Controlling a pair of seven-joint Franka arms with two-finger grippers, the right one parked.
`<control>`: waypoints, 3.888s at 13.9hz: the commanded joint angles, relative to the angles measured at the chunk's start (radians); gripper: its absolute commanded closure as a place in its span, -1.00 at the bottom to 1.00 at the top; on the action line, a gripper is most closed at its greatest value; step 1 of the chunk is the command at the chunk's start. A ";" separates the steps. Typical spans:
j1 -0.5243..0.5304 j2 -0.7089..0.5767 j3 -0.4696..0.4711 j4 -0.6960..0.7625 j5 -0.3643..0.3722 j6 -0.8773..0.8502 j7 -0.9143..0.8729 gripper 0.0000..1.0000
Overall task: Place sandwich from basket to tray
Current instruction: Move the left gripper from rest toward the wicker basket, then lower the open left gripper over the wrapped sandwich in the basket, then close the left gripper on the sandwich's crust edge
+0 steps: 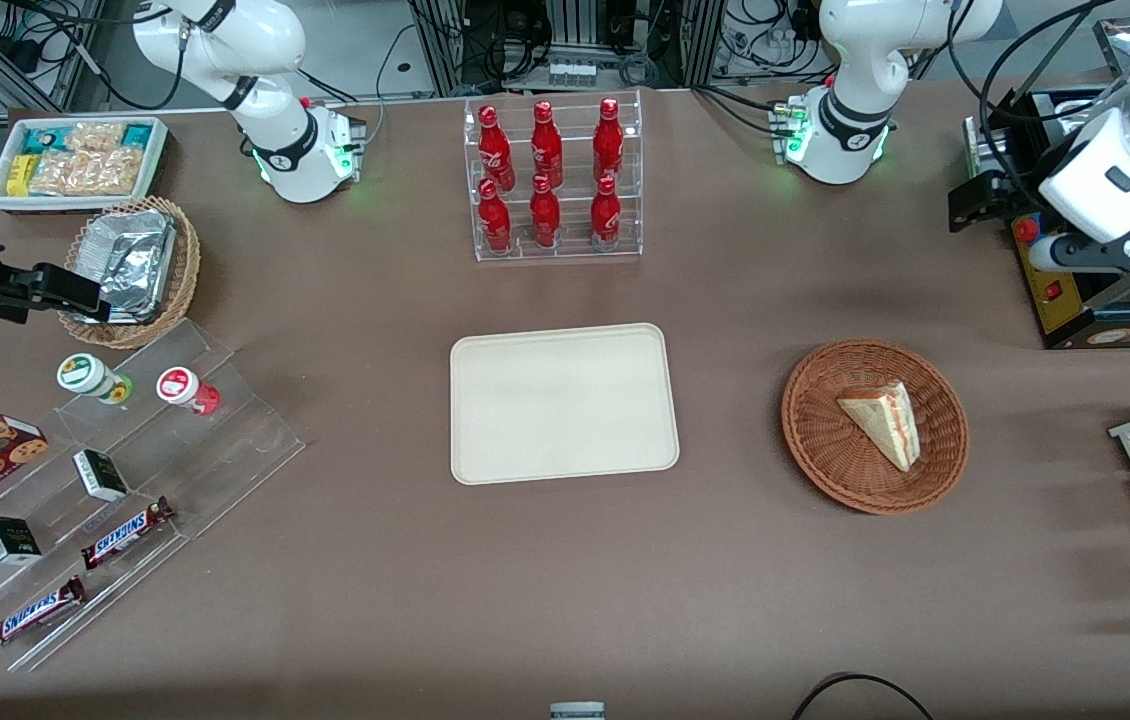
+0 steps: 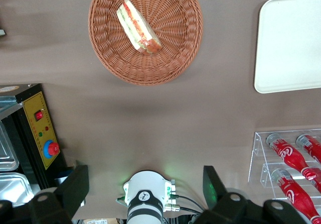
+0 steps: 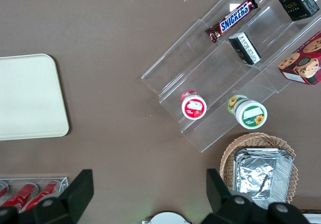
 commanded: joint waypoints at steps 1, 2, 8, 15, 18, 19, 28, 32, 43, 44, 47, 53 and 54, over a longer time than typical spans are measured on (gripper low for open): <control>-0.006 -0.009 0.011 -0.001 0.017 0.008 0.021 -1.00; -0.003 -0.010 0.011 -0.006 0.017 0.021 0.021 -1.00; 0.031 -0.008 0.015 -0.159 0.021 0.166 0.015 -1.00; 0.029 0.005 0.015 -0.506 0.021 0.592 0.003 -1.00; 0.031 0.054 0.015 -0.549 0.021 0.691 -0.026 -1.00; 0.031 0.073 0.015 -0.549 0.021 0.714 -0.058 -1.00; 0.032 0.212 0.018 -0.551 0.017 0.947 -0.488 -1.00; 0.034 0.252 0.023 -0.554 0.017 0.975 -0.567 -1.00; 0.034 0.320 0.034 -0.618 0.008 1.084 -0.580 -1.00; 0.032 0.320 0.034 -0.620 0.008 1.084 -0.585 -0.72; 0.032 0.308 0.035 -0.621 0.012 1.070 -0.596 1.00; 0.017 0.234 0.026 -0.532 0.023 0.885 -0.590 1.00; 0.009 0.229 0.017 -0.506 0.023 0.845 -0.585 1.00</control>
